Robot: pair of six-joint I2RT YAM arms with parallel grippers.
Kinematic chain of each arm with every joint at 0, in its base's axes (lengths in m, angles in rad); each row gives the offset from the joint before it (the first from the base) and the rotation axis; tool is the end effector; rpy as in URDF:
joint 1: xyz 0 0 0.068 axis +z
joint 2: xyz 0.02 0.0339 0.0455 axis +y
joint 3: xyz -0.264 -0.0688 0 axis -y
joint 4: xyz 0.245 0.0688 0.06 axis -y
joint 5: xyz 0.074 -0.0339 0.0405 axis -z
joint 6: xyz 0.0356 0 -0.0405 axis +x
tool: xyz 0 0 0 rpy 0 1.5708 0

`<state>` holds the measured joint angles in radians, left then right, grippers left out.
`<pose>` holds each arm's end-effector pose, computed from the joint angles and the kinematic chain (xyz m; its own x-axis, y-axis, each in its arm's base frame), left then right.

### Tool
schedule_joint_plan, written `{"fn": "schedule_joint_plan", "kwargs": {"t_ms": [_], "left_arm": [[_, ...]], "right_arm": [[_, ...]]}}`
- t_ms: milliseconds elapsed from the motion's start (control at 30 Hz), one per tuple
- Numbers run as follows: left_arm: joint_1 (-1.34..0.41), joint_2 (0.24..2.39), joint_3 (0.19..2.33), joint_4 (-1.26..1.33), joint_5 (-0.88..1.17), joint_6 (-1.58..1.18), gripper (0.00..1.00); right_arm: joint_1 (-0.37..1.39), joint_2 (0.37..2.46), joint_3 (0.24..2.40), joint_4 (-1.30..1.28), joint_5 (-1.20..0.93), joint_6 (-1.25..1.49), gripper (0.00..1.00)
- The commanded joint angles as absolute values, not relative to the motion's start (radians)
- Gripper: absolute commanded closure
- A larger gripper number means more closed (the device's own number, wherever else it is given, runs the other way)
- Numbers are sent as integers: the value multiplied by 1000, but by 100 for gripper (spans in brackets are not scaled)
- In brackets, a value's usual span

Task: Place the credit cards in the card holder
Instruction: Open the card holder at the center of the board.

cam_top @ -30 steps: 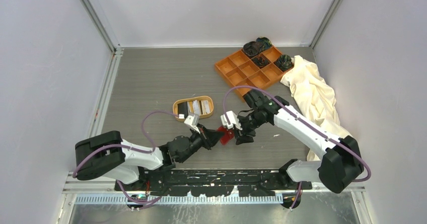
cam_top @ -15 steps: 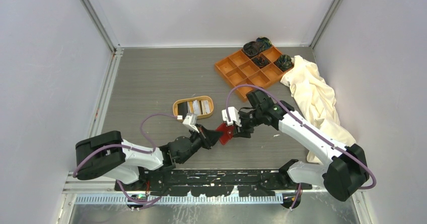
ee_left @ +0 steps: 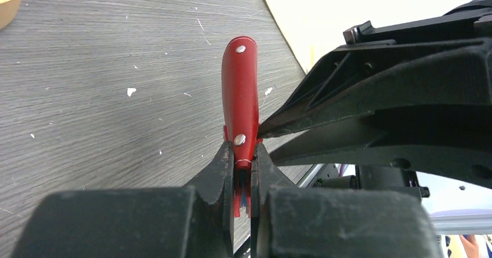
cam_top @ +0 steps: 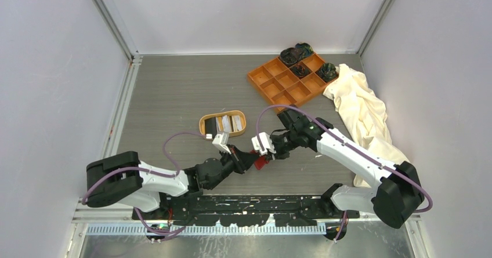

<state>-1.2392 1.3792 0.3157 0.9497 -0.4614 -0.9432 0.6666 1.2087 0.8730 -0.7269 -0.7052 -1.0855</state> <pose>0.0952 -0.2278 0.1757 -0.5905 -0.5114 -0.6243 0.3827 0.5037 -0.7745 0.1640 0.1584 0.2480 0.3155 -0.6088 -0.7279 -0.9426 -0.2896 -0.1663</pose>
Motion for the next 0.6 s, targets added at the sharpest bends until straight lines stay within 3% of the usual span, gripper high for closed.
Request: {"fn": "schedule_joint_plan", "kwargs": {"t_ms": [0, 133, 200, 433, 567], "left_arm": [[-1237, 1319, 323, 1009, -558, -968, 100], [-1237, 1265, 306, 948, -602, -1004, 100], [-1236, 1231, 304, 910, -614, -1007, 100], [-1227, 1146, 301, 818, -612, -1005, 100], [-1225, 1128, 348, 670, -569, -1003, 100]], "right_arm": [[679, 1200, 890, -810, -747, -1155, 78], [680, 1209, 897, -865, -740, -1211, 98], [686, 1215, 902, -888, -744, -1231, 99], [692, 1220, 924, -878, -768, -1180, 98], [645, 1179, 948, -852, -802, -1109, 79]]}}
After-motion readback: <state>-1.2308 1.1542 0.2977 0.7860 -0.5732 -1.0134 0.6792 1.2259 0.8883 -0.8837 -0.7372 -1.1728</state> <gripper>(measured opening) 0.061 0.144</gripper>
